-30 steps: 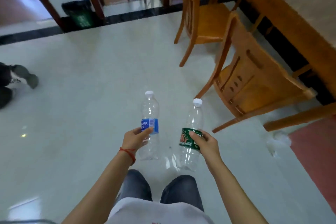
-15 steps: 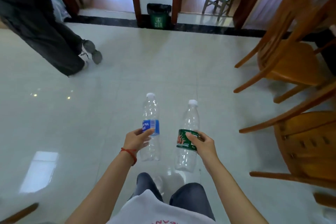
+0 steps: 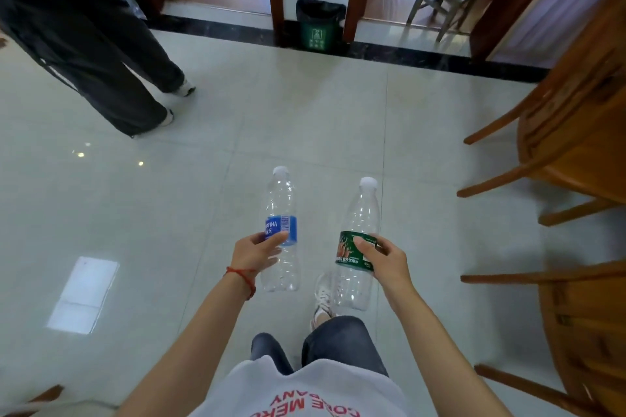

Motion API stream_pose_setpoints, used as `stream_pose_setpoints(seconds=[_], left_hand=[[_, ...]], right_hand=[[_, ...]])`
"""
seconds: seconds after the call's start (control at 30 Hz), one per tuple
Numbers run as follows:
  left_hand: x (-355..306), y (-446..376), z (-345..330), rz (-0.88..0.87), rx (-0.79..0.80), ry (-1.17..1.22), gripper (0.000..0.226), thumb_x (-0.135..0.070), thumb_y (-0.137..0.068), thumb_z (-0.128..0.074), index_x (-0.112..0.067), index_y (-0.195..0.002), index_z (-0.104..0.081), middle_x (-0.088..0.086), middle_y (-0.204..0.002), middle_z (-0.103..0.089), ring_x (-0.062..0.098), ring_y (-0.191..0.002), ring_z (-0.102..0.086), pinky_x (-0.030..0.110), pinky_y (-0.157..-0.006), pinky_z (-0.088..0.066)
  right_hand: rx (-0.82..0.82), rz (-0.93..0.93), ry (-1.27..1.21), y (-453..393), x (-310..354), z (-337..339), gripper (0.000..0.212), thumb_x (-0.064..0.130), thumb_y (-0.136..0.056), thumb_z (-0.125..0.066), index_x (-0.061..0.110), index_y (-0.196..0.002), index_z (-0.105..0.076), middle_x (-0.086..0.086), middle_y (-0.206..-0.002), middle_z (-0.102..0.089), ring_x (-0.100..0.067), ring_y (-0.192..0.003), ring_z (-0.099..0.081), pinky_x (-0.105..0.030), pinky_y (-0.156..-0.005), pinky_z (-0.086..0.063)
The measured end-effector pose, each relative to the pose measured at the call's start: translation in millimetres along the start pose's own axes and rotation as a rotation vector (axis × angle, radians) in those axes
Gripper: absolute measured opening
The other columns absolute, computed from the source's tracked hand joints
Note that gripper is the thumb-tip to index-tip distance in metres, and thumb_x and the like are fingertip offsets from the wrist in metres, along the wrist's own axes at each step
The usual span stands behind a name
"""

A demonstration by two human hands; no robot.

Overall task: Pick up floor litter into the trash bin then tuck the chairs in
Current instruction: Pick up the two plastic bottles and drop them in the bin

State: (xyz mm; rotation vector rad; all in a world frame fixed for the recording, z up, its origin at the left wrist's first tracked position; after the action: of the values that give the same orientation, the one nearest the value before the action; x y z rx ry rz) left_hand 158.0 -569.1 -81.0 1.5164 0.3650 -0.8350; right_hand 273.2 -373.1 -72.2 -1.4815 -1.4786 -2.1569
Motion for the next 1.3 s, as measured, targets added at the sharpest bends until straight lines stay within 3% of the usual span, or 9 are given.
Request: stream_pose_setpoints(seconds=[0.2, 0.43, 0.67, 0.83, 0.97, 1.13, 1.3], left_hand=[[-70.7, -49.5, -38.4, -0.029, 0.013, -0.027, 0.045, -0.02, -0.082, -0.066, 0.003, -0.118, -0.054, 0.015, -0.104, -0.061, 0.026, -0.094, -0.06, 0.036, -0.087, -0.049], [-134.8, -113.4, -56.9, -0.012, -0.001, -0.022, 0.048, -0.023, -0.081, -0.066, 0.001, -0.12, -0.052, 0.015, -0.108, -0.061, 0.027, -0.098, -0.06, 0.038, -0.089, -0.049], [-217.2, -206.2, -63.2, -0.005, 0.002, -0.025, 0.047, -0.025, -0.081, -0.065, 0.0, -0.119, -0.053, 0.014, -0.108, -0.06, 0.028, -0.099, -0.059, 0.039, -0.09, -0.049], [-304.6, -282.6, -61.6, -0.008, 0.018, -0.024, 0.049, -0.025, -0.082, -0.064, 0.001, -0.122, -0.05, 0.014, -0.11, -0.059, 0.029, -0.101, -0.059, 0.039, -0.091, -0.048], [-364.7, -326.9, -63.9, -0.032, 0.038, -0.032, 0.049, -0.023, -0.082, -0.064, 0.001, -0.122, -0.05, 0.016, -0.111, -0.059, 0.029, -0.102, -0.059, 0.038, -0.091, -0.048], [-423.9, -382.0, -75.9, -0.02, 0.037, -0.022, 0.05, -0.021, -0.082, -0.065, 0.003, -0.123, -0.049, 0.018, -0.111, -0.06, 0.03, -0.101, -0.059, 0.04, -0.092, -0.048], [-476.0, -437.8, -103.1, -0.007, 0.031, -0.013, 0.05, -0.021, -0.082, -0.064, 0.003, -0.124, -0.048, 0.019, -0.113, -0.059, 0.031, -0.103, -0.059, 0.041, -0.093, -0.047]], right_hand=[[0.012, -0.009, -0.002, -68.2, 59.9, 1.6, 0.017, 0.017, -0.078, -0.072, 0.02, -0.09, -0.061, -0.001, -0.089, -0.067, -0.019, -0.083, -0.066, -0.036, -0.084, -0.054], [0.02, -0.033, 0.01, -143.8, 123.0, -7.8, 0.031, 0.019, -0.076, -0.074, 0.012, -0.104, -0.062, -0.005, -0.097, -0.067, -0.022, -0.09, -0.066, -0.039, -0.088, -0.053], [0.014, -0.047, 0.026, -238.9, 186.5, -52.0, 0.019, 0.018, -0.078, -0.073, 0.018, -0.094, -0.063, -0.005, -0.095, -0.068, -0.024, -0.092, -0.066, -0.039, -0.088, -0.053], [-0.033, -0.057, 0.01, -315.7, 251.8, -90.5, 0.033, 0.019, -0.077, -0.073, 0.011, -0.107, -0.061, -0.009, -0.102, -0.068, -0.026, -0.095, -0.065, -0.043, -0.09, -0.052], [-0.048, -0.025, -0.031, -360.1, 298.8, -114.9, 0.027, 0.017, -0.078, -0.073, 0.012, -0.101, -0.06, -0.005, -0.096, -0.067, -0.027, -0.095, -0.065, -0.042, -0.089, -0.052], [-0.062, -0.037, -0.046, -415.3, 349.3, -138.4, 0.036, 0.017, -0.077, -0.073, 0.007, -0.108, -0.06, -0.005, -0.095, -0.066, -0.026, -0.093, -0.065, -0.04, -0.087, -0.053], [-0.034, -0.046, -0.023, -485.7, 398.4, -148.2, 0.016, 0.017, -0.078, -0.072, 0.02, -0.089, -0.061, -0.002, -0.092, -0.066, -0.022, -0.089, -0.065, -0.037, -0.084, -0.053]])
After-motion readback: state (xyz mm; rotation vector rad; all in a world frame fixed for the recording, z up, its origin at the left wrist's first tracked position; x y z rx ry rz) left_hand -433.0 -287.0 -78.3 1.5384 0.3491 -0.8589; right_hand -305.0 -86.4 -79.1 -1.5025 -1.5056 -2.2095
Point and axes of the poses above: each hand's wrist, its own y-axis away from the middle knuckle, its own z-axis out of the back of the hand, x = y × z, the point moved 2 cm from there along -y, towards the middle knuckle
